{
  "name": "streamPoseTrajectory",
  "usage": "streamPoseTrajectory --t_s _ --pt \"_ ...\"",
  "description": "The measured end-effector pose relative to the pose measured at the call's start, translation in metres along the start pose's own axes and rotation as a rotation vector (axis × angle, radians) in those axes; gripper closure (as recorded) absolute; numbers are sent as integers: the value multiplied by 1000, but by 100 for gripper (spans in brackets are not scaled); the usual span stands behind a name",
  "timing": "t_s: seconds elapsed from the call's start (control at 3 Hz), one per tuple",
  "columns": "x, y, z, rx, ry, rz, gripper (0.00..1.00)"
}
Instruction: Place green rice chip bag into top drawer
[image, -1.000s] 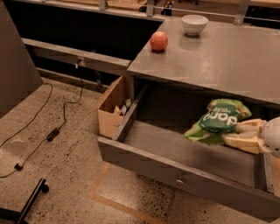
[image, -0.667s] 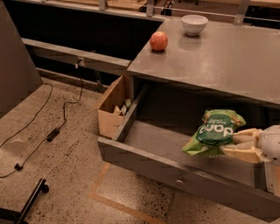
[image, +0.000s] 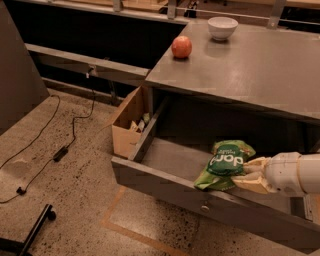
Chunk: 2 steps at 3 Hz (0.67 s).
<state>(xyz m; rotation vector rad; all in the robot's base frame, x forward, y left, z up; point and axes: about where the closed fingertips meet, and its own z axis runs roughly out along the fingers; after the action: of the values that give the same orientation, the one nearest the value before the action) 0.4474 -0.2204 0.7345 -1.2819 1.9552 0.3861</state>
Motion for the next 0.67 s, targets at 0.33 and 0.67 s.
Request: streamPoseTrajectory --t_s 0.33,0.67 --pt "-6 -9 21 34 29 -2 100" --pt "-6 -13 35 26 71 -10 84"
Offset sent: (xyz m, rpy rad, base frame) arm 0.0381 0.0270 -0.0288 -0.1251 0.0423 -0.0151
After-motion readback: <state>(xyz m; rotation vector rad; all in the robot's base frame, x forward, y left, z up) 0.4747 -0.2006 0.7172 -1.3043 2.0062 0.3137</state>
